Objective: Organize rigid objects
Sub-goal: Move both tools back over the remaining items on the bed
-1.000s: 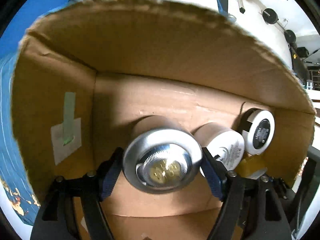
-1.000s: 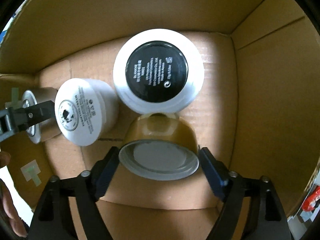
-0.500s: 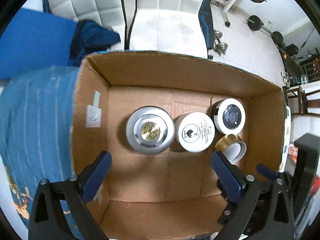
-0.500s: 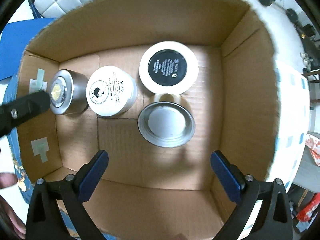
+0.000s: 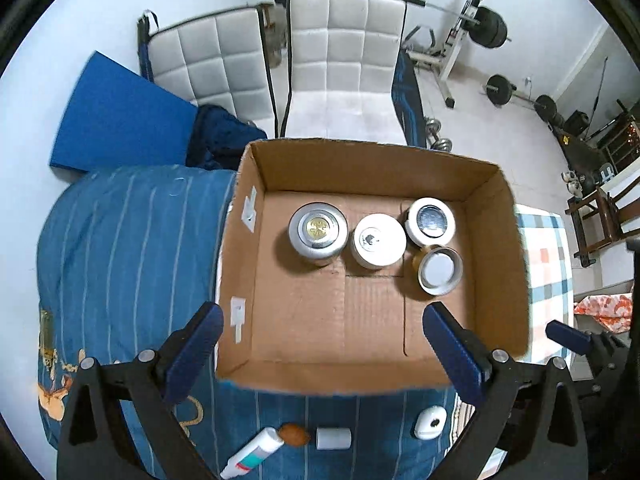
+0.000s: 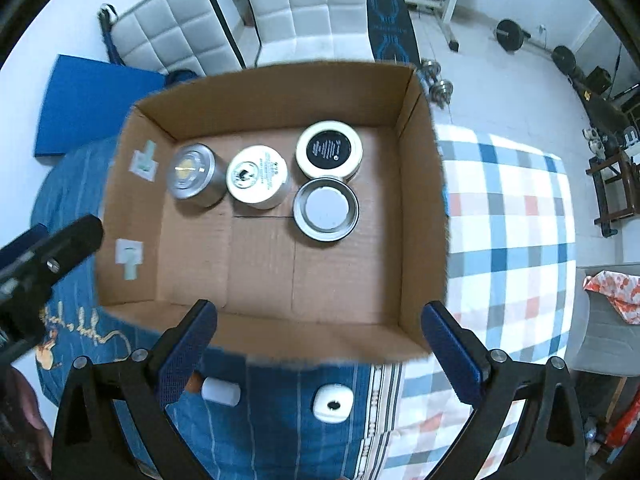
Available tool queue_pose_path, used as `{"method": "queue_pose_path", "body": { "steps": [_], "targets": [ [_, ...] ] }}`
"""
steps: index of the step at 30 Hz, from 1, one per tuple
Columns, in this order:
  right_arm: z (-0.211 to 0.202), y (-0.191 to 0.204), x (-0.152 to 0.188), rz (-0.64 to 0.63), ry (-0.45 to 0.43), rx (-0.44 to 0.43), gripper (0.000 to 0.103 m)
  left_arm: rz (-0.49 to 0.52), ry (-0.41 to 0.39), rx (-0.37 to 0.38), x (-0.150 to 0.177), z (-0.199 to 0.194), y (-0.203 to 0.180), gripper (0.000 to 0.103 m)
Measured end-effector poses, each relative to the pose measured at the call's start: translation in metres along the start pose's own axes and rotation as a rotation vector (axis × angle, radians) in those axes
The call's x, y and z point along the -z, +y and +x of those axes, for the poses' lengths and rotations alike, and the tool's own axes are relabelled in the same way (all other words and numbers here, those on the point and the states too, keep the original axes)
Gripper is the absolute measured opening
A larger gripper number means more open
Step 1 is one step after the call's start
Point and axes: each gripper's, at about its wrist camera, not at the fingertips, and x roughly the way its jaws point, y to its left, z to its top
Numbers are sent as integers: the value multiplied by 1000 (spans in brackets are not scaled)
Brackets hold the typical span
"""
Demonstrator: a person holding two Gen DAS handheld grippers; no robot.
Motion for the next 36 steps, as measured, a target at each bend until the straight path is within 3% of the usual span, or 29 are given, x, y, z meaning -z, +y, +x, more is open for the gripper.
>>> {"method": "queue_pose_path", "body": {
  "steps": [5, 15, 18, 23, 29, 36],
  "targets": [
    [-41, -5, 13, -18, -66, -9, 103, 22, -58, 7, 25, -41, -10, 102],
    [-113, -5, 71, -71, -204, -14, 103, 21, -160, -11, 70, -111, -24, 102],
    [-125, -7, 86, -72, -214, -48, 103, 7, -183, -12, 81, -125, -24, 102],
    [-126, -11, 103, -58, -188, -97, 103, 11, -180, -76, 99, -127, -18, 102],
    [-75, -19, 125, -17, -59, -87, 103, 56, -71, -174, 131, -77, 13, 102],
    [27, -29, 147, 77, 135, -68, 103, 117, 210, -172, 173, 37, 60, 100]
  ]
}}
